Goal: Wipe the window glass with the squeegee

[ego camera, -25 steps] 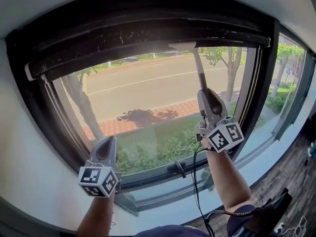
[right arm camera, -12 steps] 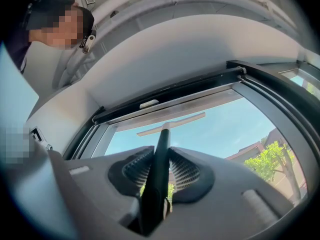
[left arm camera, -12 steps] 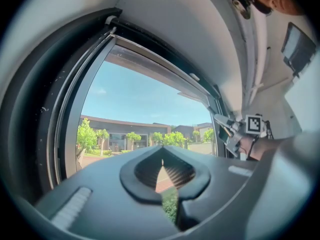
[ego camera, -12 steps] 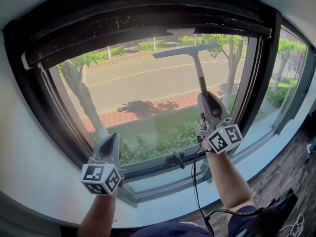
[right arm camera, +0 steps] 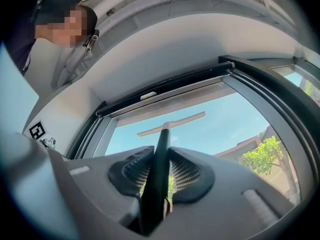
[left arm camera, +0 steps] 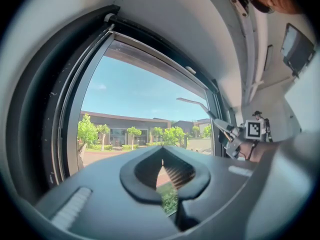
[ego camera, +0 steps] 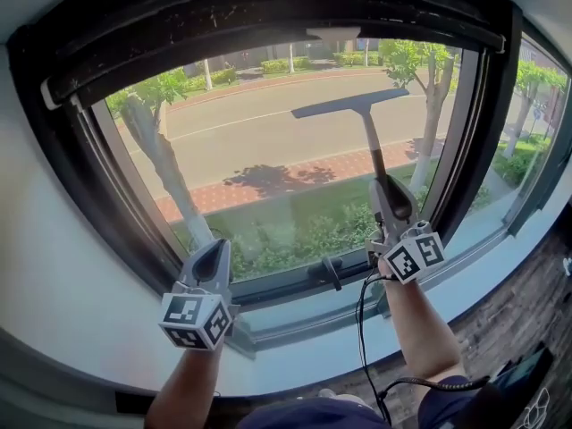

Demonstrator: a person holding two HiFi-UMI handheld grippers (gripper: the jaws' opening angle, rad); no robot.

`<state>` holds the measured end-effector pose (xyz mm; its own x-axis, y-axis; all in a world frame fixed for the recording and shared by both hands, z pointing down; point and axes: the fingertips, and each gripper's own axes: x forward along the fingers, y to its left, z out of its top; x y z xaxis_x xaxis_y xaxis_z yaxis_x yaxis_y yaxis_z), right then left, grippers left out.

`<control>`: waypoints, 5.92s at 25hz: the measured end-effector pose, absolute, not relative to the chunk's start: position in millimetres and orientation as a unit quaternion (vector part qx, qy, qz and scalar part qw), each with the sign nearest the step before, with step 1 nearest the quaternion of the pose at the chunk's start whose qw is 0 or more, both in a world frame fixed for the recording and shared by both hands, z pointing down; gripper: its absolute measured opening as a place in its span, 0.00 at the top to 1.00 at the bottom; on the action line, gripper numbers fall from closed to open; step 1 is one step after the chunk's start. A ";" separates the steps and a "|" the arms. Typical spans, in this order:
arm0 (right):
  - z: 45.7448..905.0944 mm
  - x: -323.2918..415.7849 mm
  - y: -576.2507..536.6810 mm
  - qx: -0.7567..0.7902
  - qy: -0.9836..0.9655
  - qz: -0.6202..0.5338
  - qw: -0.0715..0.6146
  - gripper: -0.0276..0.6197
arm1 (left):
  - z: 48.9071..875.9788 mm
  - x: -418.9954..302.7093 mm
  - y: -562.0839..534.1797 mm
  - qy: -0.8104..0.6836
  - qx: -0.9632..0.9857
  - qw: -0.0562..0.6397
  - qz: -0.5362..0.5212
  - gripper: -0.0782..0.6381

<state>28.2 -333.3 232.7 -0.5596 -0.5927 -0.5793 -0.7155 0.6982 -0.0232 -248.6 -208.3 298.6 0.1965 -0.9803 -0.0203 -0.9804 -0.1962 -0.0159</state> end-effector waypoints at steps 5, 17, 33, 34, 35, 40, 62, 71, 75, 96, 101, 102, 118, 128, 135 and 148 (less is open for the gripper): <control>251.3 29.9 -331.7 -0.376 0.878 0.094 0.281 0.80 | 310.6 -249.8 -202.4 0.641 -0.767 0.003 -0.008 0.88; 294.9 33.9 -328.0 -0.386 0.880 0.065 0.269 0.80 | 330.0 -240.3 -191.9 0.644 -0.764 -0.009 -0.037 0.88; 350.5 43.3 -322.8 -0.399 0.885 0.034 0.239 0.80 | 348.5 -221.2 -191.7 0.635 -0.770 -0.030 -0.054 0.88; 353.8 44.1 -322.6 -0.400 0.885 0.032 0.238 0.80 | 351.1 -221.7 -192.5 0.635 -0.771 -0.030 -0.051 0.88; 357.0 44.8 -322.5 -0.401 0.884 0.030 0.237 0.80 | 354.4 -222.6 -193.4 0.634 -0.771 -0.031 -0.045 0.88; 370.5 46.2 -321.7 -0.405 0.884 0.024 0.231 0.80 | 360.7 -220.1 -193.4 0.634 -0.771 -0.039 -0.047 0.88; 442.6 55.1 -317.0 -0.422 0.885 -0.006 0.195 0.80 | 380.1 -202.0 -203.2 0.620 -0.779 -0.052 -0.075 0.88; 466.1 59.5 -314.6 -0.425 0.886 -0.016 0.183 0.80 | 392.0 -194.5 -209.2 0.616 -0.781 -0.057 -0.080 0.88; 479.1 62.1 -312.7 -0.429 0.885 -0.020 0.178 0.80 | 400.2 -192.0 -211.7 0.614 -0.783 -0.062 -0.085 0.88; 541.1 72.4 -304.4 -0.443 0.884 -0.061 0.136 0.80 | 423.9 -165.7 -216.9 0.596 -0.792 -0.087 -0.102 0.88; 558.8 74.1 -302.4 -0.440 0.887 -0.067 0.125 0.80 | 431.5 -163.3 -216.8 0.597 -0.790 -0.093 -0.106 0.88; 561.7 74.8 -302.8 -0.440 0.887 -0.069 0.122 0.80 | 432.5 -163.1 -218.0 0.597 -0.790 -0.093 -0.107 0.88; 620.2 86.6 -299.8 -0.444 0.882 -0.123 0.098 0.80 | 459.8 -169.0 -208.6 0.612 -0.770 -0.120 -0.134 0.88; 638.8 92.6 -303.8 -0.449 0.878 -0.146 0.085 0.80 | 465.6 -189.8 -198.6 0.638 -0.747 -0.130 -0.134 0.88; 596.5 102.5 -289.4 -0.446 0.878 -0.128 0.116 0.80 | 472.2 -219.3 -185.4 0.673 -0.718 -0.132 -0.119 0.88; 362.5 34.2 -272.9 -0.372 0.885 0.024 0.277 0.80 | 421.6 -243.2 -184.4 0.681 -0.727 -0.059 -0.064 0.88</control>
<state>34.2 -272.9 362.5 -0.5691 -0.6461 -0.5086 -0.6732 0.7213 -0.1631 -243.2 -184.4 421.6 0.0649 -0.9827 0.1734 -0.9978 -0.0660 -0.0010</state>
